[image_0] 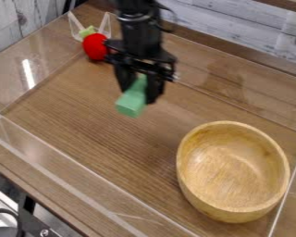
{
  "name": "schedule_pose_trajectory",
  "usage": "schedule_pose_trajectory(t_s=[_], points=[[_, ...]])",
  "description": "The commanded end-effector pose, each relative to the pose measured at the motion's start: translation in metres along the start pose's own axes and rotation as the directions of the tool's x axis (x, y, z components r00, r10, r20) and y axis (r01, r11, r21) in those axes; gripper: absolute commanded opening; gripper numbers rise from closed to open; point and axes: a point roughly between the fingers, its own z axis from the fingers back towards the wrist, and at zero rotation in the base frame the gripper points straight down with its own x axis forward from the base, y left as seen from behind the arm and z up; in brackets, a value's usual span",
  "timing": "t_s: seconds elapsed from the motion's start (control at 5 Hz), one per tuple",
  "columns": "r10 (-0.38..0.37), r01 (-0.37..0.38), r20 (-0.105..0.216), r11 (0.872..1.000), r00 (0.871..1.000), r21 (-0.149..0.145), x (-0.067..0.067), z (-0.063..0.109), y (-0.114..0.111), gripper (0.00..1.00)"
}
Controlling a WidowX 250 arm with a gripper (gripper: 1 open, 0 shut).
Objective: Put the green object in the brown bowl
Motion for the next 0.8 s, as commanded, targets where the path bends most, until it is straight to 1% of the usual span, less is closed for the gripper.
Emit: schedule_pose_trajectory(t_s=[0.0,0.2,0.4,0.6], points=[[-0.071,0.071,0.048,0.997,0.996,0.0,0.006,0.005,-0.033,0.0],[-0.153,0.154,0.043,0.988,0.987,-0.001,0.008,-0.005,-0.07,0.0],[-0.144,0.144,0.053,0.99,0.988,-0.005,0.007,-0.016,-0.1,0.0],[-0.137,0.138,0.065,0.99,0.988,-0.009,0.004,-0.026,-0.122,0.0]])
